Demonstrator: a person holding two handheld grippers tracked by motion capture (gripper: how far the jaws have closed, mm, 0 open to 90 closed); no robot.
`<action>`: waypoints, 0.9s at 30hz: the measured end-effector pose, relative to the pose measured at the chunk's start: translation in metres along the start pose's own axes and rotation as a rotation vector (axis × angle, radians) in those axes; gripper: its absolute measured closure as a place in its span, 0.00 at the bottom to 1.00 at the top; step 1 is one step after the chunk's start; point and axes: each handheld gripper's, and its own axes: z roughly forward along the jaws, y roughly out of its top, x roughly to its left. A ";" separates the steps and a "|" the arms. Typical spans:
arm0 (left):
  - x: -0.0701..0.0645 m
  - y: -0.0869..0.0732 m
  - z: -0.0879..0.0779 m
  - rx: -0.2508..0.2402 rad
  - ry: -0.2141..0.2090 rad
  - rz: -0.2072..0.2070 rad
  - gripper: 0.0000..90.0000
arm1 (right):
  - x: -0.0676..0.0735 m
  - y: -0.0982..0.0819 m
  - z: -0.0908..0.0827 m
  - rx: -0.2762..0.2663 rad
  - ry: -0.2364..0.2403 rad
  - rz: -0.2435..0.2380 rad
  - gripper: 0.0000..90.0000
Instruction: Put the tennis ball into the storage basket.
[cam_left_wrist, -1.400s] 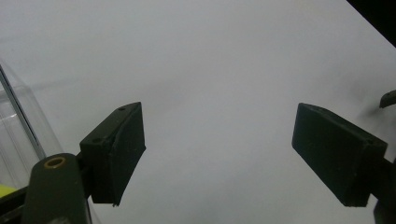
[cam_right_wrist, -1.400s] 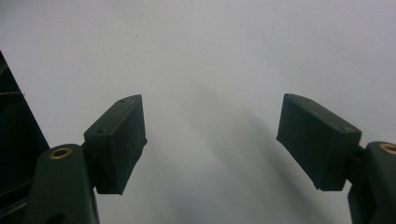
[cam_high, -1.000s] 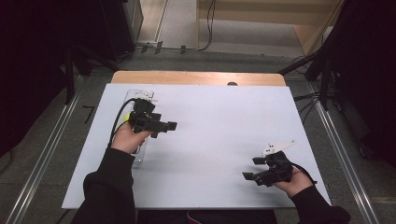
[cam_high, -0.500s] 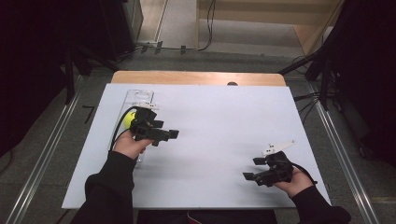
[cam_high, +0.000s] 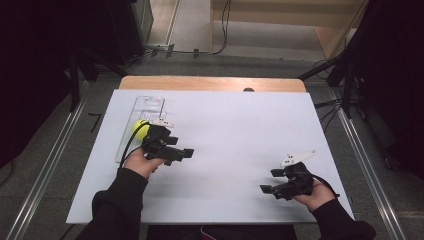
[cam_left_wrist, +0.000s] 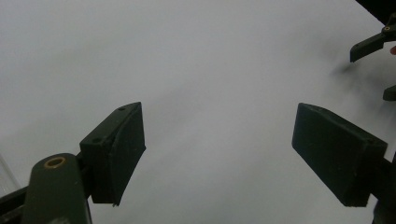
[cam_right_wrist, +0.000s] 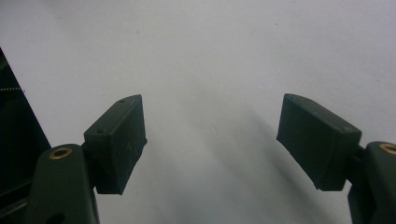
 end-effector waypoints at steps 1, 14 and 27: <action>-0.001 -0.001 0.000 -0.003 0.006 -0.003 0.20 | 0.000 0.000 0.000 0.000 0.000 0.000 0.24; -0.006 -0.017 -0.005 -0.013 0.022 0.010 0.20 | 0.000 0.000 0.000 0.003 -0.003 0.001 0.24; -0.012 -0.033 -0.004 0.014 0.005 0.049 0.20 | 0.000 0.000 0.000 0.006 -0.004 0.004 0.24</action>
